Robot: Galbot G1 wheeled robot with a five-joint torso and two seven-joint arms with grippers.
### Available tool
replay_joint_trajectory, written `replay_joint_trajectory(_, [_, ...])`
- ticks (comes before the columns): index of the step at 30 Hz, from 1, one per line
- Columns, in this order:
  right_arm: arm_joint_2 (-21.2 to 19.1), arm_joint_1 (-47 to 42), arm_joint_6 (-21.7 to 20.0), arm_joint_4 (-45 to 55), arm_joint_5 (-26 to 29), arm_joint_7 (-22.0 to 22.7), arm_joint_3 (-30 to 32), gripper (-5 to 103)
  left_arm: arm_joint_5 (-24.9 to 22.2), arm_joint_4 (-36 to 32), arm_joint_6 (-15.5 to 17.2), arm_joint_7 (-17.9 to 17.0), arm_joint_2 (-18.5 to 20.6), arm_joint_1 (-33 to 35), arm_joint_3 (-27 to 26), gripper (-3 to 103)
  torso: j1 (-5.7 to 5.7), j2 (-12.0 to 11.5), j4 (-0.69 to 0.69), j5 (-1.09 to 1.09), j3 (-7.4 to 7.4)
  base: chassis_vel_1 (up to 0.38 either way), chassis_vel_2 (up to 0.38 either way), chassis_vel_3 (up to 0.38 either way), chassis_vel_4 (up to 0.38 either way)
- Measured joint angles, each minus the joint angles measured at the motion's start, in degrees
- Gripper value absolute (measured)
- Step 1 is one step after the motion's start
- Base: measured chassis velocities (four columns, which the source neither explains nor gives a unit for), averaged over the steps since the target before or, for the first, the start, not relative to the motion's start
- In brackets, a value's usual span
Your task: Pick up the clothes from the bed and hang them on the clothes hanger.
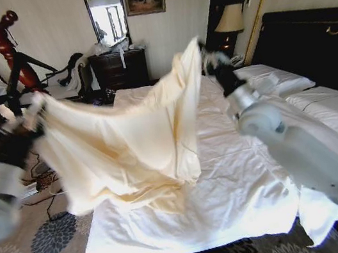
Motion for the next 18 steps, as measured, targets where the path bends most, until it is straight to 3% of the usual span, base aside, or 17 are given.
replay_joint_trajectory(5, [-4.8,-4.8,-0.1,6.1,3.2,-1.2,6.5,0,-2.2,-1.8,0.2,2.8,-0.7,1.3,-3.5,2,-0.01,0.0,-0.01,-0.02,0.0,0.0,0.0,0.0,0.0])
replay_joint_trajectory(9, [-5.8,-4.4,-1.1,7.1,5.8,-1.0,8.4,0,-4.5,-1.0,0.3,2.6,-1.5,0.3,-3.8,2,-0.04,0.0,-0.03,0.01,-0.03,0.0,0.0,0.0,0.0])
replay_joint_trajectory(10, [-5.0,-3.3,-6.1,2.7,4.5,2.8,6.1,0,-1.7,3.8,1.3,1.4,-2.7,-1.0,0.7,2,-0.06,0.0,0.01,-0.01,-0.05,0.0,0.0,0.0,0.0])
replay_joint_trajectory(11, [-5.0,-3.3,-6.1,2.7,4.5,2.8,6.1,0,-1.7,3.8,1.3,1.4,-2.7,-1.0,0.7,2,-0.06,0.0,0.01,-0.01,-0.05,0.0,0.0,0.0,0.0])
replay_joint_trajectory(13, [-3.6,-4.6,-12.9,-5.1,1.0,6.3,1.2,0,6.4,10.8,2.3,1.6,-4.3,-0.6,7.8,2,-0.02,0.0,0.05,-0.05,0.01,0.0,0.0,0.0,0.0])
replay_joint_trajectory(15, [-2.7,-6.8,-15.0,-9.4,-1.9,6.6,-2.2,0,13.3,13.7,2.7,3.4,-5.9,1.0,12.5,2,0.08,0.0,0.07,-0.07,0.06,0.0,0.0,0.0,0.0])
replay_joint_trajectory(18, [-2.4,-11.3,-15.5,-11.1,-5.3,5.4,-3.8,0,16.7,12.7,3.2,5.1,-8.3,2.3,16.5,2,0.08,0.0,0.05,-0.01,0.05,0.0,0.0,0.0,0.0])
